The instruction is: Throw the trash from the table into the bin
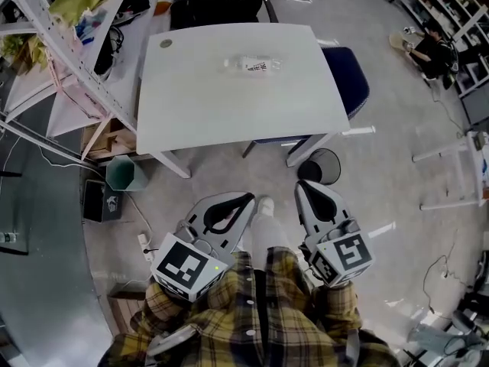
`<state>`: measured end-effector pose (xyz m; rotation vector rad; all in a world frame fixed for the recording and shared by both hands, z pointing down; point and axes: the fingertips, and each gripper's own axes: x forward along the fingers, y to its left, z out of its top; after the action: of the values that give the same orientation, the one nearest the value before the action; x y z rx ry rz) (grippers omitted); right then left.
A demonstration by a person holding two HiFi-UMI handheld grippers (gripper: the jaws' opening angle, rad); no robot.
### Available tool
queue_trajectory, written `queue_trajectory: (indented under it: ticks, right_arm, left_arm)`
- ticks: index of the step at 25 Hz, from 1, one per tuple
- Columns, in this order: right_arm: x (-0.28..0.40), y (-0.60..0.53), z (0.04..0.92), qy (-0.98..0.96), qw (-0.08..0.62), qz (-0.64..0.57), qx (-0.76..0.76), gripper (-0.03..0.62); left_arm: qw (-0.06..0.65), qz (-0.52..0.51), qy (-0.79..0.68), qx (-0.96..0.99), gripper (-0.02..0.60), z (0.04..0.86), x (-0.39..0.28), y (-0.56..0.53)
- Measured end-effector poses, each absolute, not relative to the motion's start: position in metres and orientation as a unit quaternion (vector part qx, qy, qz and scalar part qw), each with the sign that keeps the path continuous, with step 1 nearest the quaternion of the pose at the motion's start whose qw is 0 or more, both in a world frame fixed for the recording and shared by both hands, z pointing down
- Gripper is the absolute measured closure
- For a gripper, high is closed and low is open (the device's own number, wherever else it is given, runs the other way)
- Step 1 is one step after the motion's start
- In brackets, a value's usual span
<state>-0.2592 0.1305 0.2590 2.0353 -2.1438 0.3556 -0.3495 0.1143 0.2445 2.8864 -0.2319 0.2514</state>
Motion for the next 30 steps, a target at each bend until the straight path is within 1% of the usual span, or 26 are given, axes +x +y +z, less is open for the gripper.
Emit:
queue_trajectory:
  ticks: [7, 16, 23, 30]
  right_arm:
    - [-0.216, 0.063, 0.267, -0.719, 0.083, 0.119, 0.68, 0.595]
    - [-0.137, -0.054, 0.248, -0.753, 0.094, 0.103, 0.643, 0.595]
    - [-0.08, -0.135, 0.243, -0.79, 0.121, 0.089, 0.594, 0.595]
    - [-0.055, -0.19, 0.26, -0.817, 0.155, 0.099, 0.546, 0.595]
  left_arm:
    - [0.127, 0.081, -0.101, 0.983, 0.574, 0.254, -0.315, 0.043]
    - [0.123, 0.077, -0.132, 0.981, 0.574, 0.237, -0.227, -0.062]
    - [0.123, 0.069, -0.17, 0.975, 0.574, 0.232, -0.164, -0.131]
    - [0.135, 0.079, -0.203, 0.967, 0.574, 0.241, -0.139, -0.176]
